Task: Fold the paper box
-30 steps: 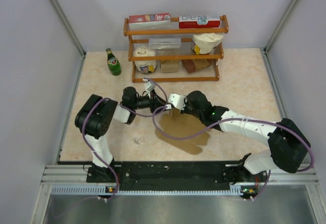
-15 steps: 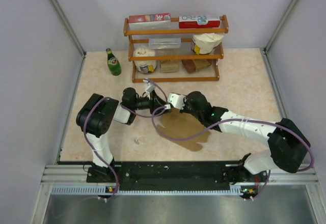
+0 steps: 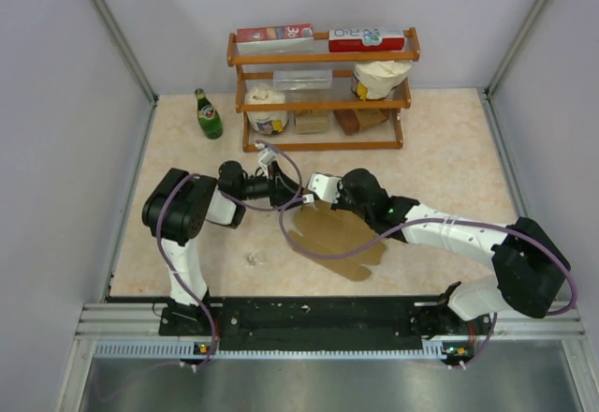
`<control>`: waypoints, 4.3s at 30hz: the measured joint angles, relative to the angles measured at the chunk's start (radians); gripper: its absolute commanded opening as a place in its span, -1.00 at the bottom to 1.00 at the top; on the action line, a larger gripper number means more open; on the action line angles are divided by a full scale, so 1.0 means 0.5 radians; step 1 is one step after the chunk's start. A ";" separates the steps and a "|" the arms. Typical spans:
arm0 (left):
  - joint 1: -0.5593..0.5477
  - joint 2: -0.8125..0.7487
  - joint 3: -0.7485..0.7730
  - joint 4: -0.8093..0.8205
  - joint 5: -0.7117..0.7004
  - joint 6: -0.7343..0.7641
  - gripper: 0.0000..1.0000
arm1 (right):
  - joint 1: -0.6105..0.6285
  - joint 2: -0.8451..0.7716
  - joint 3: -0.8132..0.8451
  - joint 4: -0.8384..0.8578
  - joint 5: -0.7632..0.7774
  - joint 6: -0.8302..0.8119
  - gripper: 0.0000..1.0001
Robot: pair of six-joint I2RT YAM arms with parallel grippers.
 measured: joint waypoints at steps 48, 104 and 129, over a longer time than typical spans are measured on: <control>-0.008 -0.167 0.172 -0.866 -0.547 0.491 -0.06 | 0.000 0.000 0.000 -0.001 -0.015 0.019 -1.00; -0.226 -0.169 0.009 -0.678 -0.423 0.674 0.35 | 0.206 0.072 -0.392 0.726 0.299 -0.380 -1.00; -0.330 -0.267 -0.018 -0.772 -0.708 0.865 0.32 | 0.343 0.130 -0.527 1.028 0.495 -0.567 -0.95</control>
